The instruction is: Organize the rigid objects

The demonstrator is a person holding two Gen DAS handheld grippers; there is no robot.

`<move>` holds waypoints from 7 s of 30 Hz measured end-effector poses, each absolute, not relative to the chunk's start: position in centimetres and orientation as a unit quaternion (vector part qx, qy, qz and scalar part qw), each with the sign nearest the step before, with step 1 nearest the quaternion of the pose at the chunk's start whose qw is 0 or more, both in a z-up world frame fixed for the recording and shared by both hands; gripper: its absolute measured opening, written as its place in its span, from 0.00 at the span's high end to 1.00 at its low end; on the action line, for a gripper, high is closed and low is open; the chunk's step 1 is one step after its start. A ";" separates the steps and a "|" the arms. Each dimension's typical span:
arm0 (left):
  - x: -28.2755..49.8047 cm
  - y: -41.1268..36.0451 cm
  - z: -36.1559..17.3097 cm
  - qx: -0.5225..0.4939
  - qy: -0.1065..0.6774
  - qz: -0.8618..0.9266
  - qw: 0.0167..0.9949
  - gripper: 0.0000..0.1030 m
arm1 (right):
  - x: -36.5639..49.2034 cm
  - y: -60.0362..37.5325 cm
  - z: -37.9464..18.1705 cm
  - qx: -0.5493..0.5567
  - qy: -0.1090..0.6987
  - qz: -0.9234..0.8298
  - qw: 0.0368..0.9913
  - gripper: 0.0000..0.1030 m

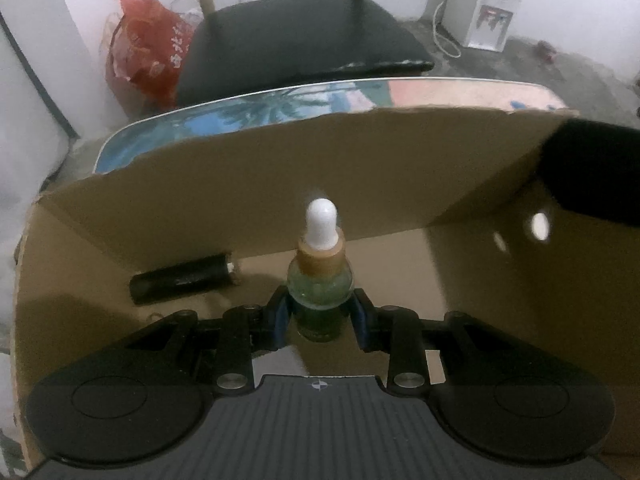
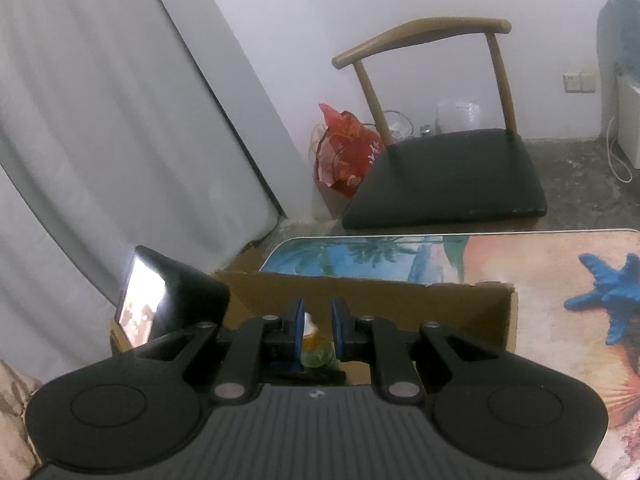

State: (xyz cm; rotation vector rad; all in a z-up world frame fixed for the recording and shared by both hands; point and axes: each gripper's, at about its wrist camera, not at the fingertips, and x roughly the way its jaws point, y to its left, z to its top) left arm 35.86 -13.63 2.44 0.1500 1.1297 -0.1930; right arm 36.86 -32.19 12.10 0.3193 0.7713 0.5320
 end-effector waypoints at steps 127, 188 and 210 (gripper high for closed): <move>7.5 -17.0 -2.4 0.122 0.341 -0.353 0.862 0.45 | 11.5 -37.7 0.4 0.299 0.393 0.196 0.847 0.54; 32.2 -12.5 2.1 0.039 0.598 -0.191 0.777 0.39 | 38.8 -29.5 4.4 0.185 0.568 0.276 0.753 0.58; 16.9 -7.5 14.7 0.063 0.371 -0.209 0.903 0.04 | 23.0 -38.6 13.4 0.283 0.337 0.303 0.845 0.57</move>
